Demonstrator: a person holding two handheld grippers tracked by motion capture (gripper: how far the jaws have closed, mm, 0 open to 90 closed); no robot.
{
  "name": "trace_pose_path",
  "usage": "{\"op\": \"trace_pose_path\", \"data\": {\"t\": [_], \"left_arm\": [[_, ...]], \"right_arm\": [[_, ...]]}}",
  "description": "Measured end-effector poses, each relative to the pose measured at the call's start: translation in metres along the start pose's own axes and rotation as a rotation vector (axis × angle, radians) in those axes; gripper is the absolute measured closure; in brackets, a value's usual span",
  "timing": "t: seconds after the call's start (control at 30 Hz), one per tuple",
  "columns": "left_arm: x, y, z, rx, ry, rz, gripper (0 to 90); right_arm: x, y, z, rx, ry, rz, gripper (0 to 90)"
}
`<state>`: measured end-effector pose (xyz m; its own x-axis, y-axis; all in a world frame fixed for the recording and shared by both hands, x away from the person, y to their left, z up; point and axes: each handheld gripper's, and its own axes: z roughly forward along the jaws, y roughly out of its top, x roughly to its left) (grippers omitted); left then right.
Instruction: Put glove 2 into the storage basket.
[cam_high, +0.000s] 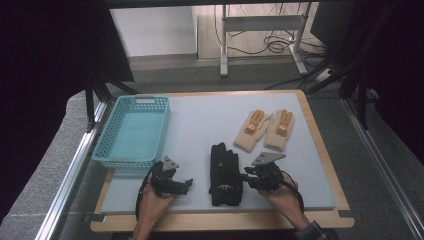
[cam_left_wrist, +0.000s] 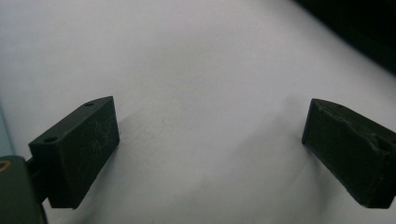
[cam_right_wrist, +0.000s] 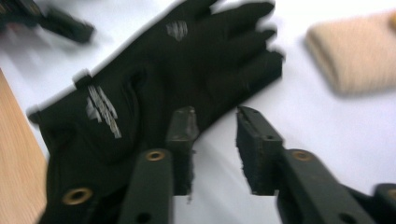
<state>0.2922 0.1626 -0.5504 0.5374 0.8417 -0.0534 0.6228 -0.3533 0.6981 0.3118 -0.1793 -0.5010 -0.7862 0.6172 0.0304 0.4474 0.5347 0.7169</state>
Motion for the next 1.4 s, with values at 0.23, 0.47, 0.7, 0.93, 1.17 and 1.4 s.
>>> {"op": "trace_pose_path", "data": {"t": [0.23, 0.47, 0.7, 0.93, 1.17, 1.4], "left_arm": [[0.007, -0.010, -0.009, 0.002, 0.019, -0.009, 2.8], [0.013, -0.016, -0.014, 0.003, 0.022, -0.004, 2.6], [0.019, -0.019, -0.017, 0.003, 0.015, 0.004, 2.6], [0.022, -0.020, -0.018, 0.002, 0.013, 0.012, 2.5], [0.022, -0.020, -0.019, -0.007, 0.013, 0.050, 3.0], [0.025, -0.020, -0.018, 0.002, -0.013, 0.026, 3.2]], "right_arm": [[0.005, -0.023, 0.005, 0.010, 0.071, 0.009, 77.4], [0.027, -0.022, 0.020, 0.012, 0.106, -0.047, 79.5], [0.043, -0.011, 0.035, 0.004, 0.138, -0.077, 78.6], [0.059, 0.004, 0.054, -0.001, 0.135, -0.112, 74.5], [0.062, 0.012, 0.060, -0.002, 0.146, -0.117, 71.8], [0.031, 0.004, 0.029, -0.051, 0.069, -0.077, 58.0]]}}
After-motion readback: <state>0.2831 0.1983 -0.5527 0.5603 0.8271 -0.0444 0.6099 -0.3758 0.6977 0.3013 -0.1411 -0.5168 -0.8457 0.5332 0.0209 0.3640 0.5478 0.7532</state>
